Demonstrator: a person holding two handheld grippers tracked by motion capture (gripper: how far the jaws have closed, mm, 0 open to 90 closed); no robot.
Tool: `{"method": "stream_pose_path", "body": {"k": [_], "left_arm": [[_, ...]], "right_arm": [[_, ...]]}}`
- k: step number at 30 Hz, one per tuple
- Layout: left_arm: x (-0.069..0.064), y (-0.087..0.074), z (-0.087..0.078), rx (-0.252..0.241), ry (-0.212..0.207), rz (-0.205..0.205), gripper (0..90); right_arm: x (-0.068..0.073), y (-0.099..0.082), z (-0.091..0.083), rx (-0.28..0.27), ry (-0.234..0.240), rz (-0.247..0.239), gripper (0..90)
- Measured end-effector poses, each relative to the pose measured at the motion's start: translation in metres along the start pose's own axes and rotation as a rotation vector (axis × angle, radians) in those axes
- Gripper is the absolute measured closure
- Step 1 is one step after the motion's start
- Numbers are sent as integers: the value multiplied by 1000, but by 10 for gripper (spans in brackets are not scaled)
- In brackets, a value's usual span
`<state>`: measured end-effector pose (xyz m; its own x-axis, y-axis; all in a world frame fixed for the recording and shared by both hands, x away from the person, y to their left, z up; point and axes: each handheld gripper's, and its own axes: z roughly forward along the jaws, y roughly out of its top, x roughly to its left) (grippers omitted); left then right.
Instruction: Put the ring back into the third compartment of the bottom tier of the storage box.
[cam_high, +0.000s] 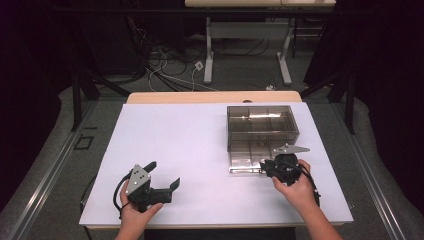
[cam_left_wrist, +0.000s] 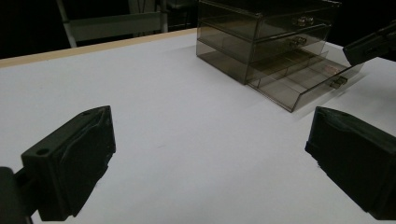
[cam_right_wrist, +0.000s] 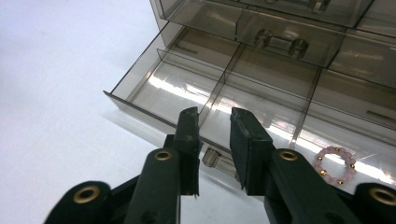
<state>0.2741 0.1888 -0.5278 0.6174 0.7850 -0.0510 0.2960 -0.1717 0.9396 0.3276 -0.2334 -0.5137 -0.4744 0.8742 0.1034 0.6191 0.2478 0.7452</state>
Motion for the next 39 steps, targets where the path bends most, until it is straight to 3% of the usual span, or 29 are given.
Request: {"method": "stream_pose_path", "body": {"k": [19, 39], "left_arm": [[0, 0, 0, -1, 0, -2, 14], [0, 0, 0, 1, 0, 1, 14]], "right_arm": [[9, -4, 7, 75, 55, -34, 898], [12, -9, 19, 142, 62, -42, 900]]}}
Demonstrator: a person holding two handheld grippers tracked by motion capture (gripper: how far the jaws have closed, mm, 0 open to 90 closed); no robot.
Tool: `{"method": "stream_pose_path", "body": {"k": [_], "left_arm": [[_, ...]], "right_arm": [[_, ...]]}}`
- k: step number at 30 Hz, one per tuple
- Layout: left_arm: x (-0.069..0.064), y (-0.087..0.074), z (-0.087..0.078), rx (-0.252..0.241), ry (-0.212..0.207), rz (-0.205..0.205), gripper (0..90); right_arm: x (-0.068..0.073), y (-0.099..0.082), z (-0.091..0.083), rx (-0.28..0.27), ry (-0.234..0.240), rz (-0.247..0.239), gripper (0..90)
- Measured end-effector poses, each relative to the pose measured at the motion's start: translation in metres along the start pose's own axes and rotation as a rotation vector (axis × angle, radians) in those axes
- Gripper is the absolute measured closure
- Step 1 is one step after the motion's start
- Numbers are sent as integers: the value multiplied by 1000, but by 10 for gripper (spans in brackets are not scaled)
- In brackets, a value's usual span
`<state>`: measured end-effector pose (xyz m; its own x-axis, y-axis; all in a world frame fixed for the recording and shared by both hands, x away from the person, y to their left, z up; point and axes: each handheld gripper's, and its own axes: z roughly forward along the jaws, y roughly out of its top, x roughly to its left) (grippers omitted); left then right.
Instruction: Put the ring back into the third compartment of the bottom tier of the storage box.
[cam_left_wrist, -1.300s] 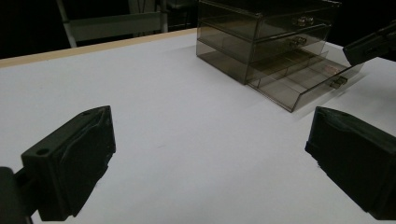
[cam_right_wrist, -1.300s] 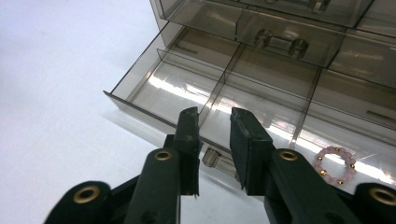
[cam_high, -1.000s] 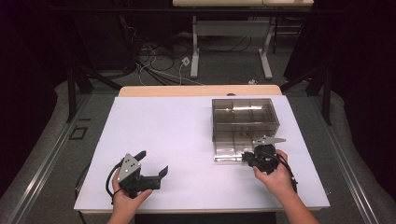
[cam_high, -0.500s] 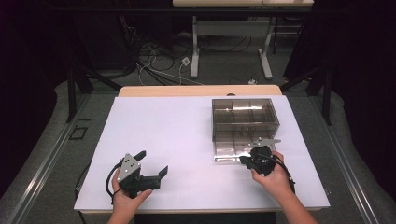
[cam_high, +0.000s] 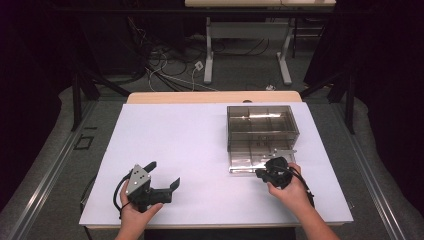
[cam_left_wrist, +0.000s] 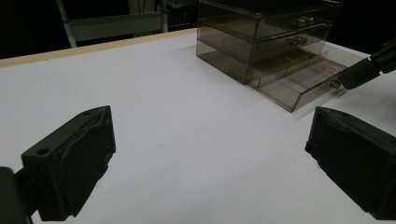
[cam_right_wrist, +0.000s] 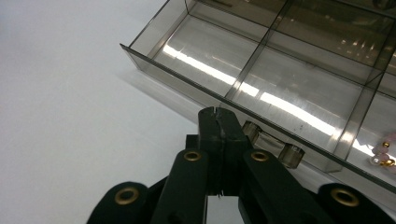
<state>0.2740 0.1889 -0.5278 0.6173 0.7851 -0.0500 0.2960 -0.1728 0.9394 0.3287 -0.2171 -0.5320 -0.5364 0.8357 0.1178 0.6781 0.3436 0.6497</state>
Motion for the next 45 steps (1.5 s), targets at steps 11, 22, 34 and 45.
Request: {"method": "stream_pose_path", "body": {"k": [11, 22, 34, 45], "left_arm": [[0, 0, 0, 1, -1, 0, 14], [0, 0, 0, 1, 1, -2, 14], [0, -1, 0, 2, 2, -5, 14], [0, -1, 0, 2, 2, -5, 14]], "right_arm": [[-2, -1, 7, 15, -1, 21, 900], [-3, -1, 11, 25, -4, 29, 900], [-5, -1, 14, 41, -6, 30, 900], [-7, 0, 15, 25, -10, 36, 900]]}}
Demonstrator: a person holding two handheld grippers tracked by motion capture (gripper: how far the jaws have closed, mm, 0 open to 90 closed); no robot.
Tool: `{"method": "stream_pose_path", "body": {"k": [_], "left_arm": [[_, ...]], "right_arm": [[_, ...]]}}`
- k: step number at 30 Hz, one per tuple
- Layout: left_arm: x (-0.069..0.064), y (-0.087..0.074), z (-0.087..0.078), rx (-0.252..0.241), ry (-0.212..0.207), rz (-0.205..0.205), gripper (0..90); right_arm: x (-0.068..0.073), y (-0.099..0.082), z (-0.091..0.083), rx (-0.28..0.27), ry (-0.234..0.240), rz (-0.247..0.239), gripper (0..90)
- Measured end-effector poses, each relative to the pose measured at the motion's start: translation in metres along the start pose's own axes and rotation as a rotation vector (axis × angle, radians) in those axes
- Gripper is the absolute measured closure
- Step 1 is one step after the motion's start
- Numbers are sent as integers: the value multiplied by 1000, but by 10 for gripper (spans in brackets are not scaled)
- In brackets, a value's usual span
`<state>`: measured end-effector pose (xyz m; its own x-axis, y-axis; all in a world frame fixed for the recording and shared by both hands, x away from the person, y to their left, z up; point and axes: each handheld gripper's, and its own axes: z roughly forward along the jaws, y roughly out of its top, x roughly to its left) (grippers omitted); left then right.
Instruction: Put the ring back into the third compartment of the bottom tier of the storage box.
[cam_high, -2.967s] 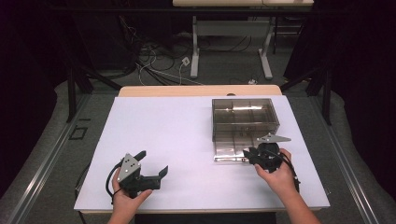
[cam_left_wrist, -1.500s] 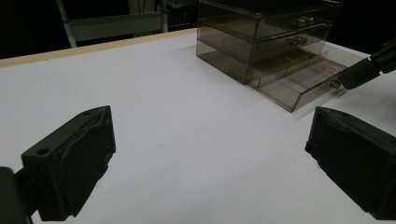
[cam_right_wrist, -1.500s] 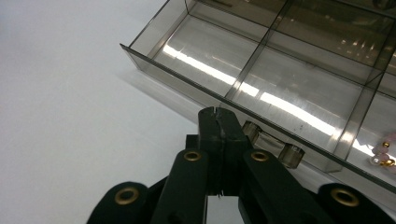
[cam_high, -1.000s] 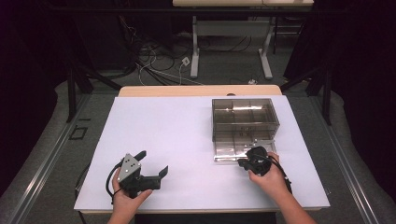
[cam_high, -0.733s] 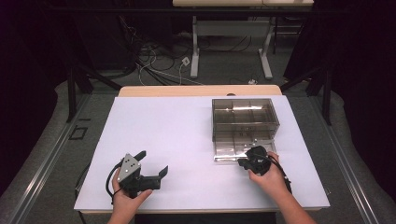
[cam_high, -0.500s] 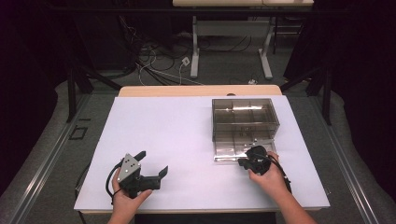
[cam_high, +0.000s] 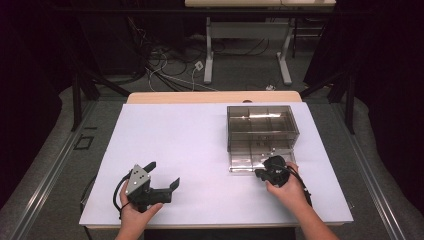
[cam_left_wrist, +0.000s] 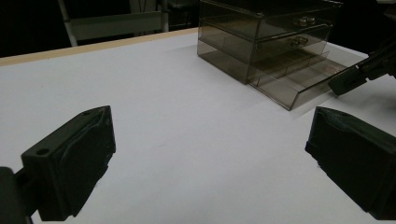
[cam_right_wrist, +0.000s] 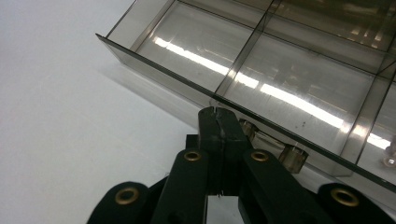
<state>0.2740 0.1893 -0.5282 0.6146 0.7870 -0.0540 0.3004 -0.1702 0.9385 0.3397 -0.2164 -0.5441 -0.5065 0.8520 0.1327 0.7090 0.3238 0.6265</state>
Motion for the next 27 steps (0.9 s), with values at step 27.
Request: {"method": "stream_pose_path", "body": {"k": [27], "left_arm": [[0, 0, 1, 5, 1, 9, 14]], "right_arm": [[-3, 7, 10, -37, -20, 13, 900]]}}
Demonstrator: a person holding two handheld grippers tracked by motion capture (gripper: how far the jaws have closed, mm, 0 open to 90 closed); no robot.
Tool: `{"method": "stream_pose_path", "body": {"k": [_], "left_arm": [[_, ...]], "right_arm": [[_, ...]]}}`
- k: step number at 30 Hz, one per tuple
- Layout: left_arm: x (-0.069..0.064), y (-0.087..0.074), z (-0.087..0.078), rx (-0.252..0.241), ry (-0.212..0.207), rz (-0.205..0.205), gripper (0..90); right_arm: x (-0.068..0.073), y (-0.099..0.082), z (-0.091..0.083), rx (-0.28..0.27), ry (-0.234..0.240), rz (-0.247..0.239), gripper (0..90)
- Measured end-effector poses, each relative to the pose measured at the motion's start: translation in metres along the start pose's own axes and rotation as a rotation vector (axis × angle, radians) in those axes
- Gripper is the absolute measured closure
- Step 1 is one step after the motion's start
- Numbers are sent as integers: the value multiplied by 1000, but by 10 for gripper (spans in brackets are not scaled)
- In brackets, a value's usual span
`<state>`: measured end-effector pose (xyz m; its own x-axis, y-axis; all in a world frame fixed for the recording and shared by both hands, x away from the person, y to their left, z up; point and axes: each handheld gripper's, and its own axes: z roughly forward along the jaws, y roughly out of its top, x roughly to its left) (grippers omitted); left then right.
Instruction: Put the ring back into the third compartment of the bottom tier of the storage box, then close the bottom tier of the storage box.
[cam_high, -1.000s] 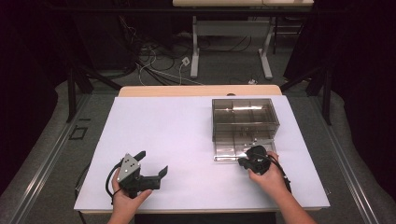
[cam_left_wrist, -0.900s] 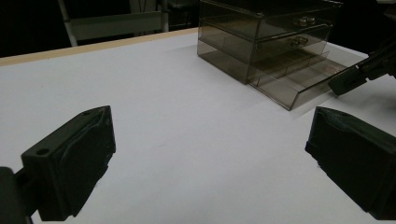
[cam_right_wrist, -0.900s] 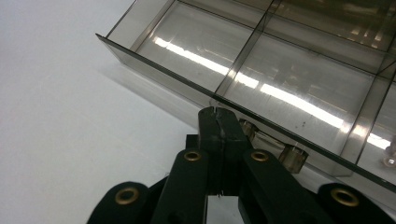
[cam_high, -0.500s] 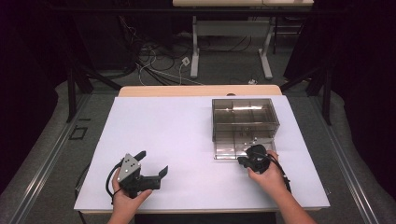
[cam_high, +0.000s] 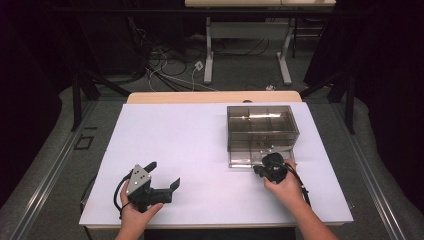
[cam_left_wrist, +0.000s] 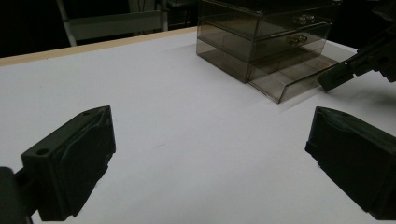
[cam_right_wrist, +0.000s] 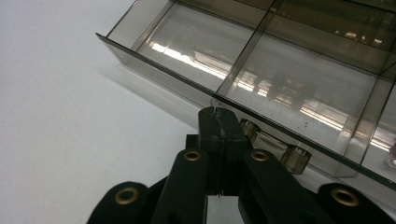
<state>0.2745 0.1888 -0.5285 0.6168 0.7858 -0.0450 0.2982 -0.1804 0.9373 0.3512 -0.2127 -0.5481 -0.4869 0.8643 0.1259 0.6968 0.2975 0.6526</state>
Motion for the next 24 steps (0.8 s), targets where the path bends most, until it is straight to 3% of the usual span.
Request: {"method": "stream_pose_path", "body": {"k": [5, 24], "left_arm": [[0, 0, 0, 1, 0, 1, 14], [0, 0, 0, 2, -1, -2, 14]], "right_arm": [[-2, 2, 1, 9, -8, 21, 900], [-4, 8, 11, -26, -51, 14, 900]]}}
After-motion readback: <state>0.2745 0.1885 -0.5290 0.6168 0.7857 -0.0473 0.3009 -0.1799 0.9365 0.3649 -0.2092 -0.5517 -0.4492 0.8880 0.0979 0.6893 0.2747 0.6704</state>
